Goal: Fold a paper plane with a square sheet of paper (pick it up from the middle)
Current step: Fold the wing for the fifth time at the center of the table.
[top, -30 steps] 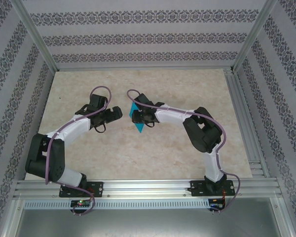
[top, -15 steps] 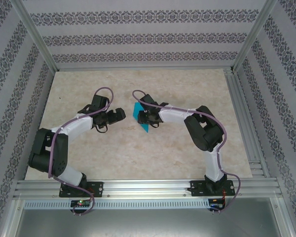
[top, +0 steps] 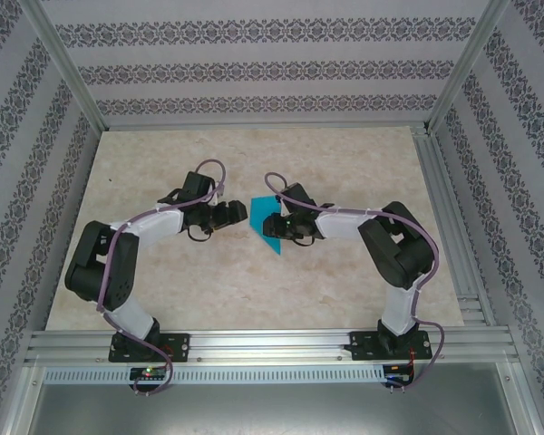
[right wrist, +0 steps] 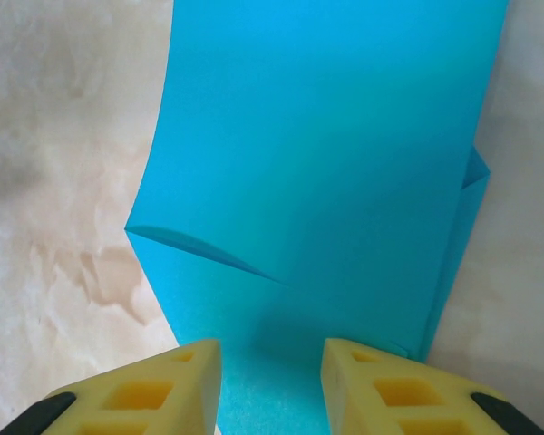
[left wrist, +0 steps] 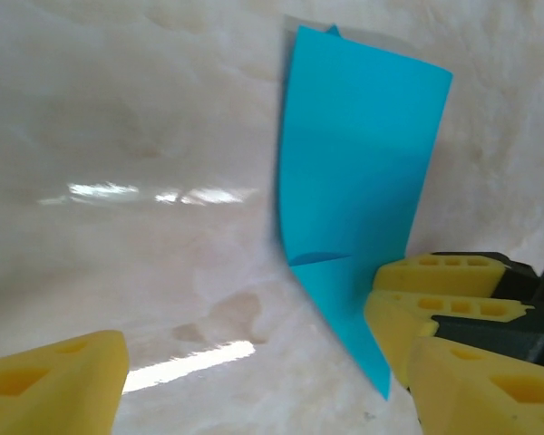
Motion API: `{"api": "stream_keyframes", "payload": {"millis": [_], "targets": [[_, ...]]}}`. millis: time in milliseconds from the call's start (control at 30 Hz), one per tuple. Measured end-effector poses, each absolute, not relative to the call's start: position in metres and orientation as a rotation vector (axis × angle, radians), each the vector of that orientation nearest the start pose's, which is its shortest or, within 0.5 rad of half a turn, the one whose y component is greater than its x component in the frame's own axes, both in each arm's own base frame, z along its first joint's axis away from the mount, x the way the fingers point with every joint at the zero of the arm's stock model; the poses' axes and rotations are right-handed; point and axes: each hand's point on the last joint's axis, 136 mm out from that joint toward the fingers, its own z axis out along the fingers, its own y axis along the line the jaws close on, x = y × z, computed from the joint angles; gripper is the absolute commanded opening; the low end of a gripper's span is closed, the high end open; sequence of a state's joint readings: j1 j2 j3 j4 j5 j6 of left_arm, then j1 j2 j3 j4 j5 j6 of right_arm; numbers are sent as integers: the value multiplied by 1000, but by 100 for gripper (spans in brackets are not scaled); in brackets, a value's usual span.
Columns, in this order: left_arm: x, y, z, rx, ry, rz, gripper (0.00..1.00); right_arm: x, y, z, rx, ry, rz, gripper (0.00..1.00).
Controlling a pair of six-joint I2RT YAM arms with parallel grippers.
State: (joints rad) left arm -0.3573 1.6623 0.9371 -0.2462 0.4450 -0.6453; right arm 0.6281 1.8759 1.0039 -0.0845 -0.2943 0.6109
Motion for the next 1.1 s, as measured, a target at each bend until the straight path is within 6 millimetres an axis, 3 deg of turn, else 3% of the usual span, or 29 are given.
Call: {"api": "stream_keyframes", "payload": {"millis": [300, 467, 700, 1100], "targets": [[333, -250, 44, -194, 2738, -1065, 63, 324, 295, 22, -106, 2665, 938, 36], [333, -257, 38, -226, 2761, -1074, 61, 324, 295, 23, -93, 2656, 958, 36], [341, -267, 43, -225, 2741, -1097, 52, 324, 294, 23, -87, 2645, 973, 34], [345, -269, 39, -233, 2744, -1101, 47, 325, 292, 23, -84, 2634, 980, 32]]}}
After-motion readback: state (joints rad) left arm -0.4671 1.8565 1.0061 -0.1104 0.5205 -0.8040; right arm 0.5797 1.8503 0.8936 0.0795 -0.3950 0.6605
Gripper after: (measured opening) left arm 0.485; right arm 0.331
